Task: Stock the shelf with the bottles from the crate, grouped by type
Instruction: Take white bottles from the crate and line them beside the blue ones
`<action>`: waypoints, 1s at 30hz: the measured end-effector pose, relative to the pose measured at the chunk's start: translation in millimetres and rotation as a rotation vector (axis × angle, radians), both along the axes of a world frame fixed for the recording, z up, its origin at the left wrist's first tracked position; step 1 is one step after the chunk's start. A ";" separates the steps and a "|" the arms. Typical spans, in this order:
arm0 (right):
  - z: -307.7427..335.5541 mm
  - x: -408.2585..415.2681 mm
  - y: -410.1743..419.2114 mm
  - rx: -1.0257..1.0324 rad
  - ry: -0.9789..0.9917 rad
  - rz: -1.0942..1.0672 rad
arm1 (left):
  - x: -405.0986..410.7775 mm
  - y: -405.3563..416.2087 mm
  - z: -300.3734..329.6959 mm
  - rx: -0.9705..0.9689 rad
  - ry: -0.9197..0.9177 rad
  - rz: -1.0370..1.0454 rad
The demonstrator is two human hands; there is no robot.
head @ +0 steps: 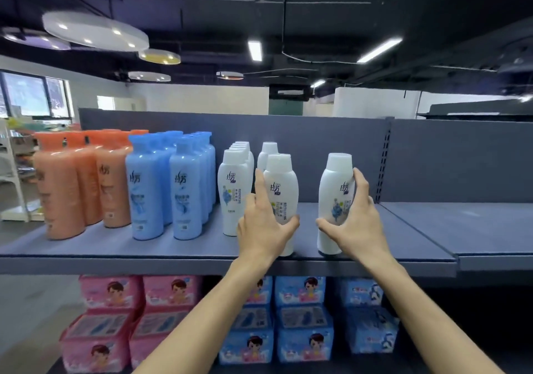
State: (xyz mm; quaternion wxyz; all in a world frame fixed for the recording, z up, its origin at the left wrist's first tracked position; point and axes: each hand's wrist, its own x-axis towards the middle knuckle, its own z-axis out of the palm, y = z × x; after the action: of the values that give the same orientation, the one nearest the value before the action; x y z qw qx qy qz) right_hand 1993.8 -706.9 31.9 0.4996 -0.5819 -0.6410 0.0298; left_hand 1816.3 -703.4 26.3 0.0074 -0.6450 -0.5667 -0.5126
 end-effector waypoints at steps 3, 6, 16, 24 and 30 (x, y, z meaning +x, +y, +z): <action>-6.9 2.4 11.0 -0.026 -0.004 -0.016 | 8.6 24.1 -0.6 -0.055 0.017 0.042; -6.4 3.9 20.6 -0.034 -0.008 -0.003 | 15.9 46.6 0.1 -0.093 0.030 0.097; -8.9 7.0 44.1 -0.053 -0.011 0.029 | 37.0 117.4 6.2 -0.172 0.054 0.260; -12.9 7.8 57.0 -0.035 -0.025 0.044 | 40.9 154.8 5.7 -0.208 0.076 0.359; -13.9 5.9 66.9 -0.035 -0.018 0.050 | 41.0 170.0 2.5 -0.191 0.060 0.377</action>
State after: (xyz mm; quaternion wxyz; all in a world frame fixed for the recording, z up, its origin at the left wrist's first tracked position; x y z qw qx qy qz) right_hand 1999.7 -640.0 18.0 0.4827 -0.5748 -0.6590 0.0484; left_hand 1857.3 -533.5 28.8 0.0589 -0.5404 -0.7228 -0.4268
